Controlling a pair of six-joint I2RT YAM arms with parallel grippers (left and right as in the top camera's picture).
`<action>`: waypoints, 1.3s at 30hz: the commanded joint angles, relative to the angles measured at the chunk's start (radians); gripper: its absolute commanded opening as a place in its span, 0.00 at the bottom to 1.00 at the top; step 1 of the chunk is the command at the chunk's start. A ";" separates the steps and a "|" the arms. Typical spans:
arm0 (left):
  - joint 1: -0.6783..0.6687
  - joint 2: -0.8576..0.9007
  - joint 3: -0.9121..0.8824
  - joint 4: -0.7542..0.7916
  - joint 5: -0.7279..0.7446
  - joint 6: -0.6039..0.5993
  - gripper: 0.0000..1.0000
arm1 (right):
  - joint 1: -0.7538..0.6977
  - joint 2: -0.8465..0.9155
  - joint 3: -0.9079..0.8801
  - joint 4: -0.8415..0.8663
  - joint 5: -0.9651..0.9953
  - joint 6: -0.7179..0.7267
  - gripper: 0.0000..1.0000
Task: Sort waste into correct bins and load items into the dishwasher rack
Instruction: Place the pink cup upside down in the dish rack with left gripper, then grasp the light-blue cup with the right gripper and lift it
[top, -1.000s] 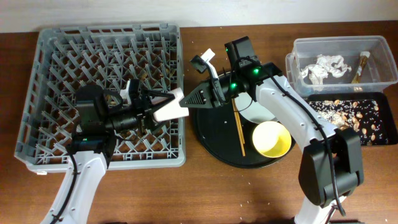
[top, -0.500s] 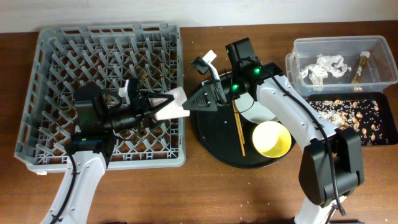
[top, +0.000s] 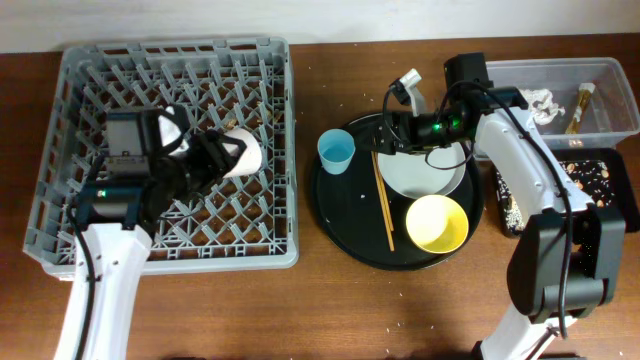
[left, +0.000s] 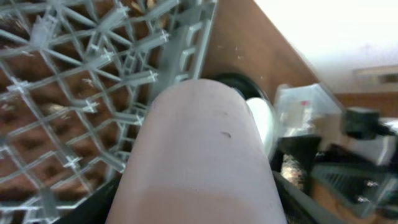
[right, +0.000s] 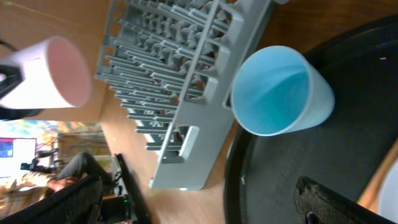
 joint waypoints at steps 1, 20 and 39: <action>-0.157 0.004 0.016 -0.072 -0.332 0.065 0.22 | -0.001 -0.043 -0.003 -0.015 0.085 -0.016 0.98; -0.356 0.352 0.129 -0.166 -0.456 0.064 0.98 | 0.022 -0.042 -0.003 0.048 0.200 0.070 0.88; -0.186 0.352 0.399 -0.339 -0.460 0.064 0.92 | 0.316 0.143 -0.003 0.250 0.947 0.485 0.04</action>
